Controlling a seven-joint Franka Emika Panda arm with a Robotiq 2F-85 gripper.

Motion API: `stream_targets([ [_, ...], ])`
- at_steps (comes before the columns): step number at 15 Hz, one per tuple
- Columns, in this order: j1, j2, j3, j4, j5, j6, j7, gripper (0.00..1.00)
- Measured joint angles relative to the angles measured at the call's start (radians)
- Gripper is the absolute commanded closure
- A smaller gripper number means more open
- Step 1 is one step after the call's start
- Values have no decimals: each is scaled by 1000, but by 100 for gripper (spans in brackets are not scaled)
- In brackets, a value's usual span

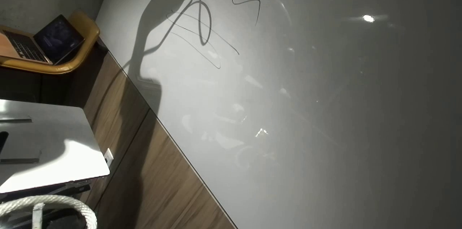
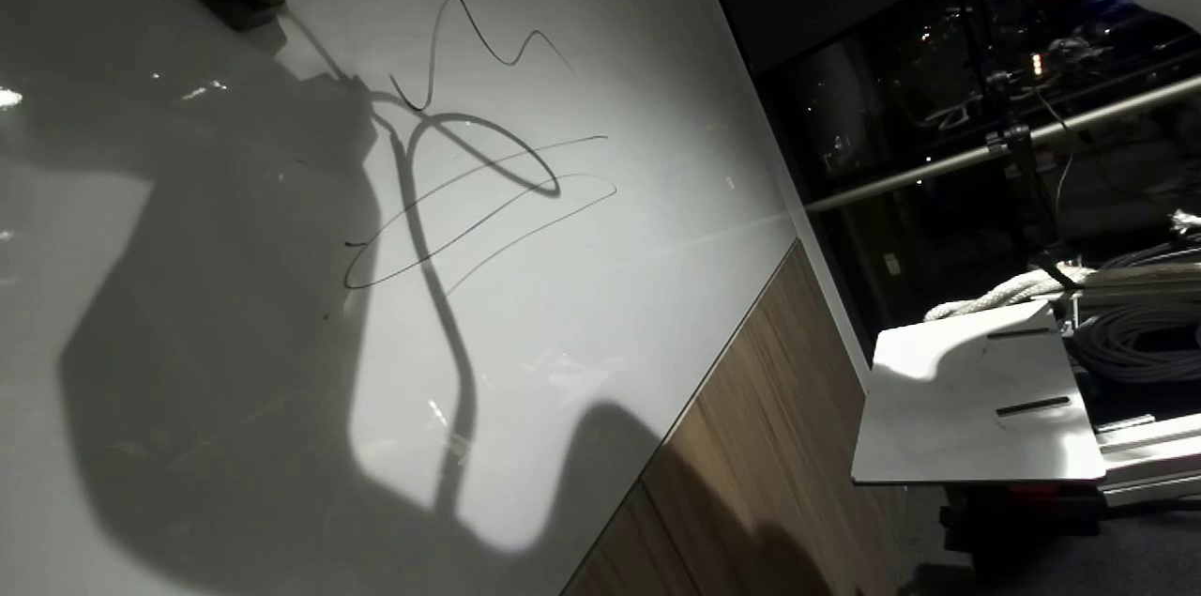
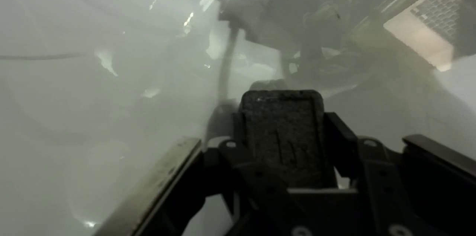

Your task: Erase the drawings on the whiteboard

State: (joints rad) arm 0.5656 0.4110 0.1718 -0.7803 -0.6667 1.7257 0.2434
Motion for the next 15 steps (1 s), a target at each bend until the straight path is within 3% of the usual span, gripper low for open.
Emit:
stream_targets([
  [7, -70, -35, 0, -58, 101, -31, 2, 71],
  [15, -206, -152, -6, -353, 193, -4, 57, 71],
])
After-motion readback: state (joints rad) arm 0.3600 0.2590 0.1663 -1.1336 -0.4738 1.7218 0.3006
